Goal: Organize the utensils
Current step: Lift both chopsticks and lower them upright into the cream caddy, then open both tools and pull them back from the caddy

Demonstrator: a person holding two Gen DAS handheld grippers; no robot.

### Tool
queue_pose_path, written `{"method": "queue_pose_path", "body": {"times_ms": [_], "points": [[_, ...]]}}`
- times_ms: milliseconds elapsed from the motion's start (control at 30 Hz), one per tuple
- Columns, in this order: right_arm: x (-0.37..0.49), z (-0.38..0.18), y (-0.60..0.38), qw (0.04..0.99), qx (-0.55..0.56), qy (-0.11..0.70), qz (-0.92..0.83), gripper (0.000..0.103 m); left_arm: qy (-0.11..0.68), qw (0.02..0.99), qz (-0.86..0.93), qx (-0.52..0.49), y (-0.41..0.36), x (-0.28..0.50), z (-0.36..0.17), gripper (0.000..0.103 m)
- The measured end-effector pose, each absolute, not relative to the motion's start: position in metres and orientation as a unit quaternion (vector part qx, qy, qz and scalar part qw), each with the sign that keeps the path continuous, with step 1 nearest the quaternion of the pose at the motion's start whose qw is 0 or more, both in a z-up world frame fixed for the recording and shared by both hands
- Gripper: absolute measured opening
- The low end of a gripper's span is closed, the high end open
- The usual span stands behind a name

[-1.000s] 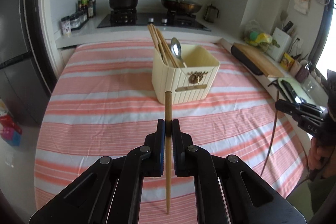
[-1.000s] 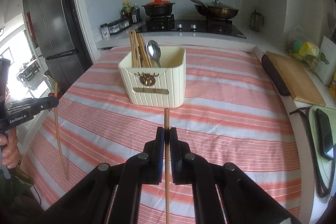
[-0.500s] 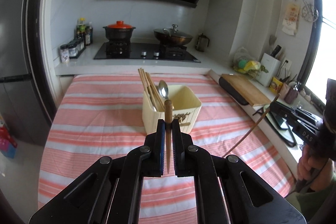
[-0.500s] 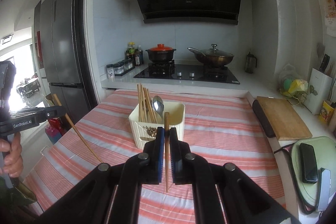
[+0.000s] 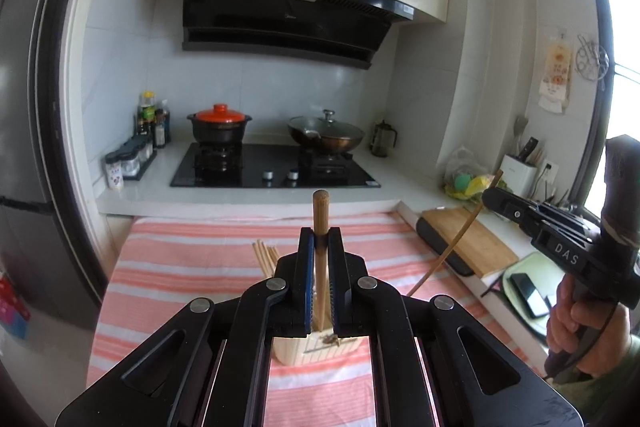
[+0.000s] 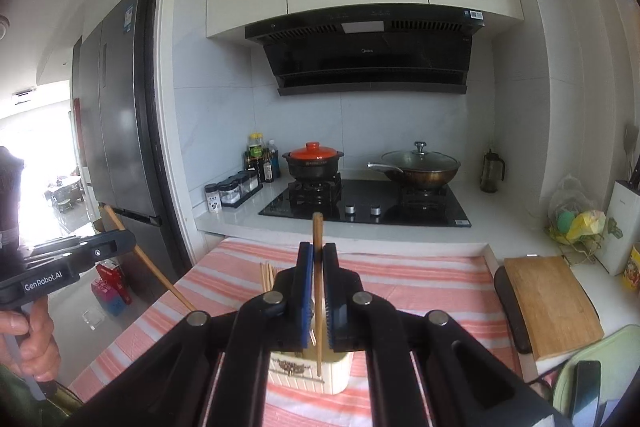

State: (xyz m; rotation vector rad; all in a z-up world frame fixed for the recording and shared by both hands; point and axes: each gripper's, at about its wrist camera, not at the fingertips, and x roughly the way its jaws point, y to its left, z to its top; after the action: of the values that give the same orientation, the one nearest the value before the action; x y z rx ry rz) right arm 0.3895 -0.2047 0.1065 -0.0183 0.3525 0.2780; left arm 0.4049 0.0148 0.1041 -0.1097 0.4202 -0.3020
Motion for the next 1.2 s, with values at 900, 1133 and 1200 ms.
{"method": "queue_pose_path", "body": {"times_ms": [900,1133,1200], "points": [[0.562,-0.024,-0.197,0.936,0.034,0.331,0.117,0.054,0.313,0.946,-0.080,-0.024,-0.013,0.548,-0.011,0.088],[0.469,0.008,-0.212,0.962,0.000,0.259,0.086,0.091,0.231,0.972,-0.045,0.016,-0.023,0.450,0.006,0.102],[0.437,0.013,-0.209,0.966,-0.017,0.245,0.080,0.094,0.233,0.970,-0.061,0.015,-0.026,0.423,0.008,0.102]]}}
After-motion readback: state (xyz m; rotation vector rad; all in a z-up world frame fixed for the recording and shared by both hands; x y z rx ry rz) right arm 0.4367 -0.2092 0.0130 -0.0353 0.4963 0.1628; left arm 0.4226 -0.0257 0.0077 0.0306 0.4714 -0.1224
